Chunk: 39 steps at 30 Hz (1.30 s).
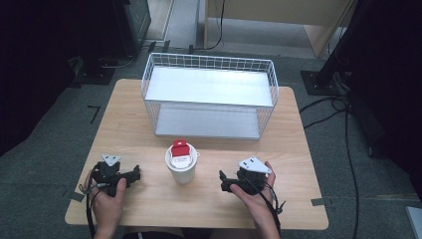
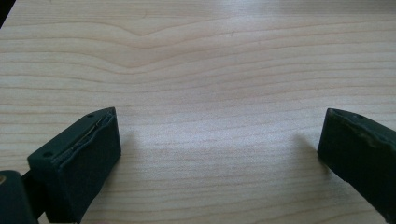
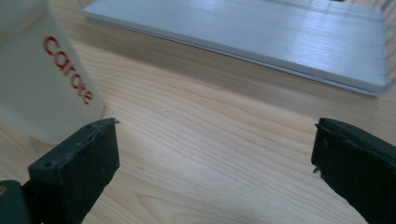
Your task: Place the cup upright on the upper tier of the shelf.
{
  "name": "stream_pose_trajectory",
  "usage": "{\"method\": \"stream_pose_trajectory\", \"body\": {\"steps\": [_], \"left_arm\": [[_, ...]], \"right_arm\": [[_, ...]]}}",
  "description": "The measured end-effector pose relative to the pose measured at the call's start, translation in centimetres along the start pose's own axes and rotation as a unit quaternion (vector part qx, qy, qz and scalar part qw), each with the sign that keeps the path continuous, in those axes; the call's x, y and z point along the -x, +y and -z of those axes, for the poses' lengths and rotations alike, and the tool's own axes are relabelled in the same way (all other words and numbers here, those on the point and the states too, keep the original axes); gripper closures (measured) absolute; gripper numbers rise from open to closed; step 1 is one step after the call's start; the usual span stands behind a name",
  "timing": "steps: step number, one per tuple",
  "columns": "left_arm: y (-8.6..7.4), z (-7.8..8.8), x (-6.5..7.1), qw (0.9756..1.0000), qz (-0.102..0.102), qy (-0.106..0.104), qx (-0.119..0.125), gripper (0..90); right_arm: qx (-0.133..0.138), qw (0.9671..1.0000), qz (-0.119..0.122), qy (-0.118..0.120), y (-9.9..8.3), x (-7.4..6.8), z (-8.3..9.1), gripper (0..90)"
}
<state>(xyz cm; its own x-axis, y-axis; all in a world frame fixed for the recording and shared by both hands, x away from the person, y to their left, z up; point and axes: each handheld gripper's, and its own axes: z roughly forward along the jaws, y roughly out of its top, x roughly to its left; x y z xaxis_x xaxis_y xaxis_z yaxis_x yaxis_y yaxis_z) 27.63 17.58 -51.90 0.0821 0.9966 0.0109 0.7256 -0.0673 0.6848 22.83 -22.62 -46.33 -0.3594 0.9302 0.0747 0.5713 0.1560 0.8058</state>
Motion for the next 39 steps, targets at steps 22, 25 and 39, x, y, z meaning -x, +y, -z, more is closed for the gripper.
{"method": "stream_pose_trajectory", "body": {"steps": [22,25,39], "left_arm": [[0.0,0.0,0.0,1.0,0.001,0.0,0.0,0.0],[0.0,0.0,0.0,1.0,0.001,0.0,0.0,0.0],[0.0,0.0,0.0,1.0,0.0,0.0,-0.001,0.0]], "right_arm": [[0.002,0.9952,0.034,0.091,0.7,-6.4,-1.9,0.7],[0.002,0.9944,0.036,0.099,0.8,-6.9,-2.0,0.6],[0.024,0.9915,0.024,0.125,1.5,-8.9,-3.6,0.6]]}}
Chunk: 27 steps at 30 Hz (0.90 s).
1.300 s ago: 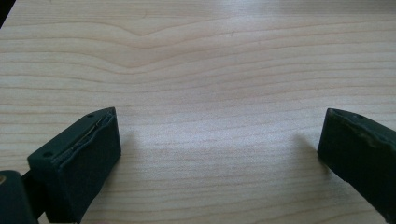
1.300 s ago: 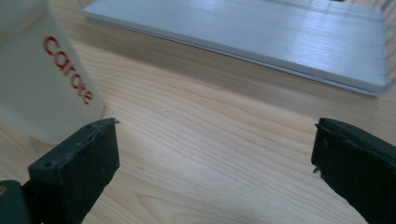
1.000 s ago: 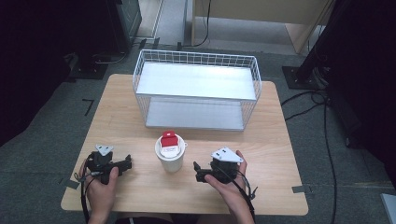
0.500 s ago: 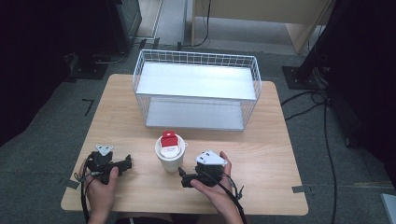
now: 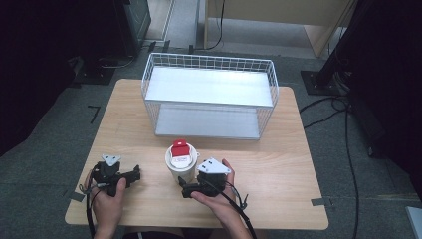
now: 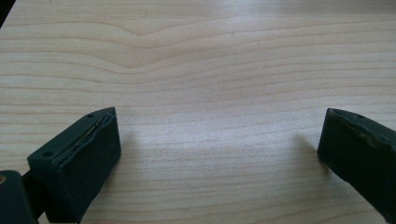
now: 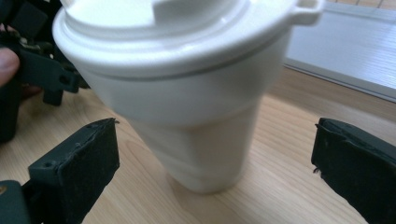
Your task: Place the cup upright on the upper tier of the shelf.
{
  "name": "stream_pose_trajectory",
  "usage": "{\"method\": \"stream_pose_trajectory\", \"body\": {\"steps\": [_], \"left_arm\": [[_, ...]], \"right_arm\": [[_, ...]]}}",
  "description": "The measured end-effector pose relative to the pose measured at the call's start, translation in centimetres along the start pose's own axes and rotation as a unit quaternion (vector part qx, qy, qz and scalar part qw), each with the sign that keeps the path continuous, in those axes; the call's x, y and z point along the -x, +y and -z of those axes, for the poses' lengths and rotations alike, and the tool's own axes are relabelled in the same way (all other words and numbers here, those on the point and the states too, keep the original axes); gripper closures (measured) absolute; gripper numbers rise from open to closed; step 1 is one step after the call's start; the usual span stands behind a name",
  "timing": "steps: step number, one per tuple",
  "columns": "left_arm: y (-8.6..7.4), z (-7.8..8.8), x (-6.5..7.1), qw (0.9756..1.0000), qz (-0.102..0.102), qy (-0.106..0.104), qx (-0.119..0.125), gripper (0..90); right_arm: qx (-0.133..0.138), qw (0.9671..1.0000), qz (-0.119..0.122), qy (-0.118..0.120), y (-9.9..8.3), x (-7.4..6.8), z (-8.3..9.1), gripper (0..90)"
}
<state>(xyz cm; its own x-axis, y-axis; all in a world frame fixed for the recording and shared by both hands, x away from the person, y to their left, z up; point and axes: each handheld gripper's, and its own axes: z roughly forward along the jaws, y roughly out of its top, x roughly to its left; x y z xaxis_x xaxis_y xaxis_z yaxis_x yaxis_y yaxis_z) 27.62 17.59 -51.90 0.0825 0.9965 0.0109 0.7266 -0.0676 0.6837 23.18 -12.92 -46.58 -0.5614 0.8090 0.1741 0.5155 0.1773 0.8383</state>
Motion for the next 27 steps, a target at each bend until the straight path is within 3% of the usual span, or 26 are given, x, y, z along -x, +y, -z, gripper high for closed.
{"method": "stream_pose_trajectory", "body": {"steps": [6,16,27], "left_arm": [[0.0,0.0,0.0,1.0,0.0,0.0,0.0,0.0],[0.0,0.0,0.0,1.0,0.0,0.0,0.0,0.0],[0.0,0.0,0.0,1.0,0.001,0.0,0.001,0.0]], "right_arm": [[0.007,0.9998,-0.011,0.012,0.3,-0.6,-1.3,0.6],[0.026,0.9993,-0.025,0.012,0.2,-1.0,-2.9,0.6],[0.044,0.9989,-0.014,-0.01,0.4,-1.4,-4.0,2.4]]}}
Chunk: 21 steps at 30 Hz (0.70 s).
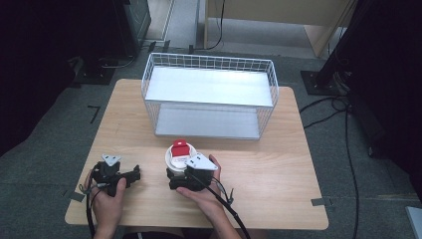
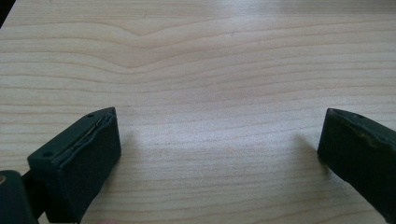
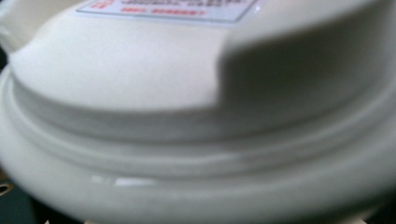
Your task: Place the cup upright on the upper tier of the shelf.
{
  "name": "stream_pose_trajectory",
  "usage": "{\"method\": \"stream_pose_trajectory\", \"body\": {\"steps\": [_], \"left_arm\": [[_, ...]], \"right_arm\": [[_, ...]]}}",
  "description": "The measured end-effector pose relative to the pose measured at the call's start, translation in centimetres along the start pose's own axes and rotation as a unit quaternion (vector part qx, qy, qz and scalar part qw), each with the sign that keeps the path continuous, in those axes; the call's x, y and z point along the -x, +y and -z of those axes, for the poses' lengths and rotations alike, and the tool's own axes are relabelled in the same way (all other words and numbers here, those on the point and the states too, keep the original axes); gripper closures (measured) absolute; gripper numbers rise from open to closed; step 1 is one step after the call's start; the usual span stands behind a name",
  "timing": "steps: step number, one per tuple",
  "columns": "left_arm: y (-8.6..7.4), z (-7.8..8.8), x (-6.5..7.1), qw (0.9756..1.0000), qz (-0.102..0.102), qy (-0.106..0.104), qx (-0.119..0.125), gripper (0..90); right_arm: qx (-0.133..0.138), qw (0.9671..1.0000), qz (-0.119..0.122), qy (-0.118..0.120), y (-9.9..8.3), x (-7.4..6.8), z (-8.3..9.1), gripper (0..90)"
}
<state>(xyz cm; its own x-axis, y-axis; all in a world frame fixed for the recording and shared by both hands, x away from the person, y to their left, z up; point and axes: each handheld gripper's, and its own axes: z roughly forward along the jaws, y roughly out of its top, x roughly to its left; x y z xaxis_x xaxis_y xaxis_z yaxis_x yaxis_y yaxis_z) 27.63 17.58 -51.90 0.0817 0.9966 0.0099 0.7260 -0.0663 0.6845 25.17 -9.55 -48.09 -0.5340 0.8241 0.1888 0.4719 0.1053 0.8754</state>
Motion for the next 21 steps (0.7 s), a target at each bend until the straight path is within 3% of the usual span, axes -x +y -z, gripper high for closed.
{"method": "stream_pose_trajectory", "body": {"steps": [8,13,21], "left_arm": [[0.0,0.0,0.0,1.0,0.0,0.0,0.0,0.0],[0.0,0.0,0.0,1.0,0.0,0.0,0.0,0.0],[0.0,0.0,0.0,1.0,0.001,0.0,0.001,0.0]], "right_arm": [[0.008,0.999,0.039,-0.019,0.0,-0.4,0.0,7.7],[0.013,0.9984,0.049,-0.025,-0.1,-0.6,0.1,8.0],[0.036,0.9984,0.038,-0.02,1.2,-0.2,1.3,8.1]]}}
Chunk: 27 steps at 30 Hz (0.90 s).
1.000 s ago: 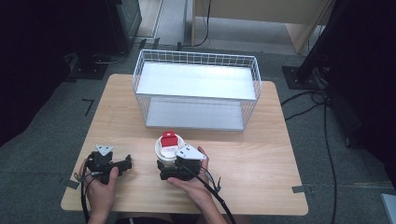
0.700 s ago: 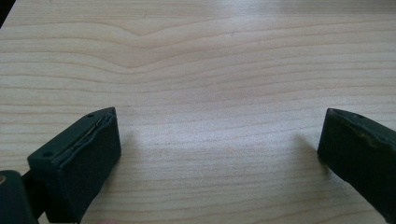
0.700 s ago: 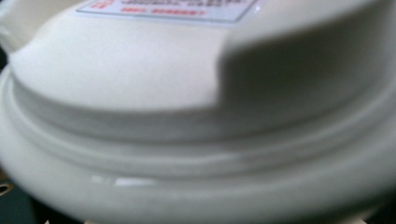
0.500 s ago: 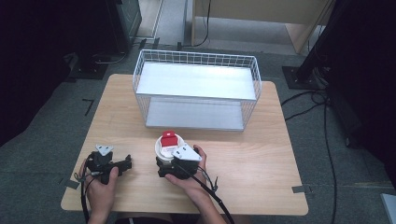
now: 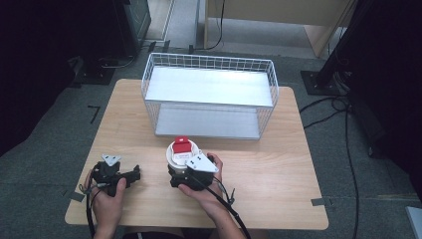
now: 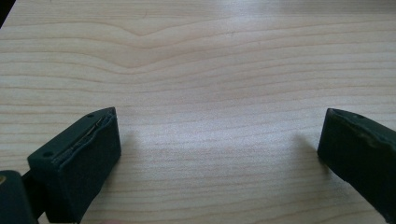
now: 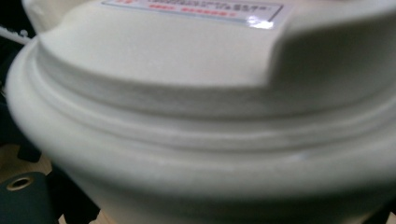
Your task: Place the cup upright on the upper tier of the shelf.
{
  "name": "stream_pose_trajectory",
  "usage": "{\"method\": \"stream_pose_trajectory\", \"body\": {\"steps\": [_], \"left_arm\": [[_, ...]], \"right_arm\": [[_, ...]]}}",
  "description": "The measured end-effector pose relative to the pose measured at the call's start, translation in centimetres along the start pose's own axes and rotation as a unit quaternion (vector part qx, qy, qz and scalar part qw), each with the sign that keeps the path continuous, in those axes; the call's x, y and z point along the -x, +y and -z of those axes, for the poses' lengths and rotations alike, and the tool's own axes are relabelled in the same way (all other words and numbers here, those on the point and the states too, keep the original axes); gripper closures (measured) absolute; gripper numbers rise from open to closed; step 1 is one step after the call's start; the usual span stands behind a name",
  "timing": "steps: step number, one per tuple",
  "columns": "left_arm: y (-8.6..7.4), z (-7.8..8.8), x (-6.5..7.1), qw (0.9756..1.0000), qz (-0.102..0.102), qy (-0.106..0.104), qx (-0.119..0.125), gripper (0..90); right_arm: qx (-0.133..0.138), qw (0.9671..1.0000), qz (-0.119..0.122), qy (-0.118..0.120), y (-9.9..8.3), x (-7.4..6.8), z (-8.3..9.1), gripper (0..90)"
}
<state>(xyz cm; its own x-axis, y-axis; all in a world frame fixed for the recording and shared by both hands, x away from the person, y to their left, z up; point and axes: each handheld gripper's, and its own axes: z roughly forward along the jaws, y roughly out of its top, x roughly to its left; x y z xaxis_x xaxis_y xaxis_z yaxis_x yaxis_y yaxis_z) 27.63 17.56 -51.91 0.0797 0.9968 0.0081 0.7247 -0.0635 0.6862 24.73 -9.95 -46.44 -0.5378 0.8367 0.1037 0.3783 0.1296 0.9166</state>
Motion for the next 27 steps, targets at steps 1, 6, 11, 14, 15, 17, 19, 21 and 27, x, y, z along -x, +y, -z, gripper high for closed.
{"method": "stream_pose_trajectory", "body": {"steps": [1,6,11,14,15,17,19,21,27], "left_arm": [[0.0,0.0,0.0,1.0,0.0,0.0,0.0,0.0],[0.0,0.0,0.0,1.0,-0.001,0.0,0.0,0.0],[0.0,0.0,0.0,1.0,-0.001,0.0,-0.001,0.0],[0.0,0.0,0.0,1.0,-0.002,0.0,-0.001,0.0],[0.0,0.0,0.0,1.0,-0.002,0.0,-0.002,0.0],[0.0,0.0,0.0,1.0,-0.002,0.0,-0.001,0.0],[0.0,0.0,0.0,1.0,-0.001,0.0,-0.001,0.0],[0.0,0.0,0.0,1.0,-0.001,0.0,-0.001,0.0],[0.0,0.0,0.0,1.0,-0.002,0.0,-0.001,0.0]], "right_arm": [[0.002,1.0,-0.001,0.0,0.3,0.1,0.1,8.1],[0.007,1.0,-0.003,-0.001,1.3,0.4,0.6,8.1],[0.016,0.9999,-0.004,-0.005,2.6,0.7,1.1,8.1],[0.02,0.9998,-0.004,-0.007,3.1,0.8,1.4,8.1],[0.027,0.9996,0.0,-0.008,3.8,0.9,1.6,8.1],[0.034,0.9994,-0.001,-0.01,4.4,1.0,1.9,8.1],[0.037,0.9993,-0.001,-0.011,4.7,1.1,2.0,8.1],[0.048,0.9988,0.0,-0.014,5.7,1.3,2.4,8.1],[0.062,0.9979,0.003,-0.021,7.4,1.9,2.9,8.1]]}}
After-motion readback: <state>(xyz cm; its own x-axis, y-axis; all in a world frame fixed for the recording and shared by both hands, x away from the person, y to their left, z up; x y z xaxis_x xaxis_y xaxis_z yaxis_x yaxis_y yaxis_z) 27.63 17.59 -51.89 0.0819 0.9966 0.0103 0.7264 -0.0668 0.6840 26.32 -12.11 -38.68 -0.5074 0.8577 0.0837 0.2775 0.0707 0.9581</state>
